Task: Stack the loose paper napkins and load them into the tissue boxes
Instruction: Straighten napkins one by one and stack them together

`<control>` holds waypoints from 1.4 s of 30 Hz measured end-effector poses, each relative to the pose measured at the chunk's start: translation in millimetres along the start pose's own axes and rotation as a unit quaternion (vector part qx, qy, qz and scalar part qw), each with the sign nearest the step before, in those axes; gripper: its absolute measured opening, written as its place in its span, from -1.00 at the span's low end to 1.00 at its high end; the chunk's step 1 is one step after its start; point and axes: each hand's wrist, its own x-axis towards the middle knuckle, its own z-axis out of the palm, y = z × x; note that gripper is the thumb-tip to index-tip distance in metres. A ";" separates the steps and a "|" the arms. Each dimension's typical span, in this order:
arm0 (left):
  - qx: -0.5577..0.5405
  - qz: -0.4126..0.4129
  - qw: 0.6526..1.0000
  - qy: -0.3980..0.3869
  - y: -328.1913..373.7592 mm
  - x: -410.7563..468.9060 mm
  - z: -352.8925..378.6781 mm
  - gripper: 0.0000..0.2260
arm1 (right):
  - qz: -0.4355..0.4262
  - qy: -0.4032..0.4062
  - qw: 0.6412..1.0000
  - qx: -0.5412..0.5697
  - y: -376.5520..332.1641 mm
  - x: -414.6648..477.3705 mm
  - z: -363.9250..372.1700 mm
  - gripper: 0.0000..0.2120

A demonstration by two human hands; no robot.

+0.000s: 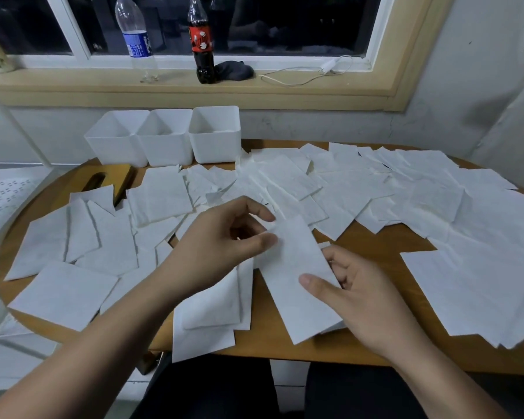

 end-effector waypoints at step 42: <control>0.301 0.029 0.952 -0.052 -65.9 -95.9 -27.4 -0.85 | -0.270 -0.069 0.859 -0.430 30.8 8.3 78.6 -0.87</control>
